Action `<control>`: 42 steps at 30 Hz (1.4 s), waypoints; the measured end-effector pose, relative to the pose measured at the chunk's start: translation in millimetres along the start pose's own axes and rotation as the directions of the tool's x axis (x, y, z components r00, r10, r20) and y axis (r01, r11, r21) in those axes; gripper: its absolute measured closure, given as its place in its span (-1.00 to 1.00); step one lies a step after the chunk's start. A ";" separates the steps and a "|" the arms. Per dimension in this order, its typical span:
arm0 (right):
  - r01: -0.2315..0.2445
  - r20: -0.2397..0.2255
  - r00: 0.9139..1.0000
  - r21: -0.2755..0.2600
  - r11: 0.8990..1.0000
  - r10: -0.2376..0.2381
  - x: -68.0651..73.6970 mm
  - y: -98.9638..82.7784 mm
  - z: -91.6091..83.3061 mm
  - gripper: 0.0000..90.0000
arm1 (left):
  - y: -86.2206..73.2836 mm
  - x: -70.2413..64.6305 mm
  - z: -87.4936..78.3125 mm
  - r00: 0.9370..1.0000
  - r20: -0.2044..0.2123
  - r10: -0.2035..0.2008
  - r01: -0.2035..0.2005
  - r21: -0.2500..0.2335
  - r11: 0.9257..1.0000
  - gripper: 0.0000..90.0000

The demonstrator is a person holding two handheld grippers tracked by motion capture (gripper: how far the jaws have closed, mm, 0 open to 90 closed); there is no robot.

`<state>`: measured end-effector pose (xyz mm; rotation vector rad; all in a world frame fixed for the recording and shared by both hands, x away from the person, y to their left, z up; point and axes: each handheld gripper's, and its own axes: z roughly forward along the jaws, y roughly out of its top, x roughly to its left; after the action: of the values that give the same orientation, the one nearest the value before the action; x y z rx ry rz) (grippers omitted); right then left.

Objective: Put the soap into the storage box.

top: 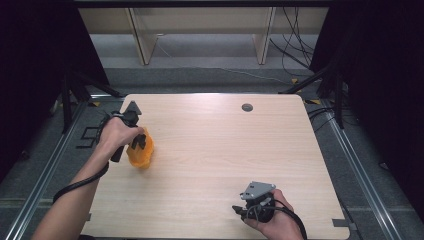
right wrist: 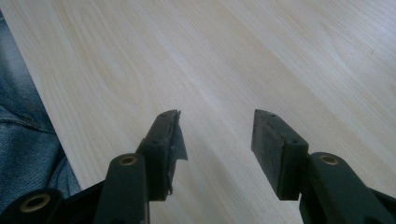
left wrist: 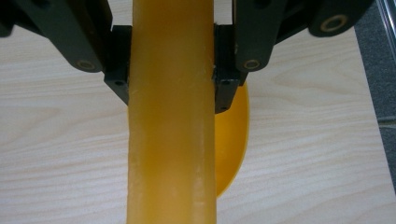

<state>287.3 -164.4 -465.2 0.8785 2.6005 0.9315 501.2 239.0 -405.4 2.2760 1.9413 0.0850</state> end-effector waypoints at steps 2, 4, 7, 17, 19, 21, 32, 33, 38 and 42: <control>0.002 0.001 1.000 -0.002 1.000 -0.002 0.1 0.1 0.3 0.15 | -0.3 -0.5 3.0 1.000 0.001 -0.013 0.013 -0.020 1.000 0.34; 0.000 -0.002 1.000 0.001 1.000 0.000 0.1 0.0 0.5 0.15 | -0.3 1.0 3.1 1.000 -0.004 0.009 -0.009 0.000 1.000 0.34; 0.014 -0.002 1.000 0.001 1.000 -0.014 -1.0 0.0 0.7 0.15 | -1.4 0.7 6.8 1.000 -0.003 0.009 -0.009 -0.020 1.000 0.34; 0.018 -0.008 1.000 0.013 1.000 -0.018 -1.1 0.4 -0.5 0.15 | -1.1 -2.5 13.3 0.999 -0.007 -0.042 0.041 -0.045 0.998 0.34; 0.020 -0.008 1.000 0.014 1.000 -0.020 -1.1 0.3 -0.5 0.15 | -1.7 -2.3 14.3 0.999 -0.010 -0.033 0.033 -0.052 0.998 0.34; 0.019 -0.009 1.000 0.015 1.000 -0.019 -1.1 0.3 -0.5 0.15 | -1.9 -2.6 14.3 0.999 -0.009 -0.035 0.035 -0.053 0.998 0.34; 0.015 -0.005 1.000 0.003 1.000 -0.015 -0.3 -0.1 1.3 0.14 | -2.4 -4.9 -1.3 1.000 0.003 -0.017 0.017 -0.085 0.996 0.17; 0.018 -0.012 1.000 0.017 1.000 -0.018 -0.7 0.4 0.1 0.14 | -2.4 -4.5 -1.8 1.000 0.001 -0.008 0.008 -0.091 0.996 0.15; 0.006 -0.015 1.000 0.018 1.000 -0.005 0.0 0.4 0.7 0.14 | -2.9 -3.0 -5.8 1.000 0.001 0.021 -0.021 -0.107 0.994 0.07; 0.005 -0.007 1.000 -0.001 1.000 -0.005 -1.0 0.2 0.6 0.13 | -5.1 -4.7 -9.6 0.999 -0.003 0.038 -0.038 -0.153 0.988 -0.01</control>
<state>288.3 -164.6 -465.5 0.8691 2.6066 0.9352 494.2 235.9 -396.4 2.2141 1.8238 0.2302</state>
